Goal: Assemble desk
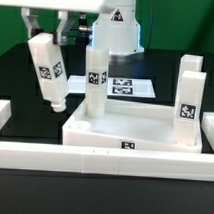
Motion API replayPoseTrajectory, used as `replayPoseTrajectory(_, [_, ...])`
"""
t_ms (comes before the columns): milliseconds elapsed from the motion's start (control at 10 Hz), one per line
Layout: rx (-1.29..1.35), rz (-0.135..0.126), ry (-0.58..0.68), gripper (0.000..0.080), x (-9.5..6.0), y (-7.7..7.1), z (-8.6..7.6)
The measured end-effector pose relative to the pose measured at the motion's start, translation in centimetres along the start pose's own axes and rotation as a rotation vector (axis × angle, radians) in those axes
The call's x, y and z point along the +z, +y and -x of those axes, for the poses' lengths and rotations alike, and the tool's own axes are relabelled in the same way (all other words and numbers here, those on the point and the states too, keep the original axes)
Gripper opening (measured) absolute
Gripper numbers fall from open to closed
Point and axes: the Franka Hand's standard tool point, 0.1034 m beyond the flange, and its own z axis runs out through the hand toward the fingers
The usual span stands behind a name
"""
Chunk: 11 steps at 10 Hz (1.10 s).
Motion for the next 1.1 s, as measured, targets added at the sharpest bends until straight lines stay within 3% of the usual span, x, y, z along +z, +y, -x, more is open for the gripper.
replayPoseTrajectory(300, [-0.009,0.006,0.037,0.029,0.2,-0.1,-0.6])
replayPoseTrajectory(400, [-0.013,0.008,0.102,0.029,0.0,-0.2,-1.2])
replayPoseTrajectory(600, [-0.031,0.018,0.21,0.029,0.4,-0.3,-0.9])
replayPoseTrajectory(900, [-0.078,0.004,0.217,0.029,0.5,-3.4,-0.2])
replayPoseTrajectory(1100, [-0.069,0.004,0.216,0.029,0.6,-3.5,-0.2])
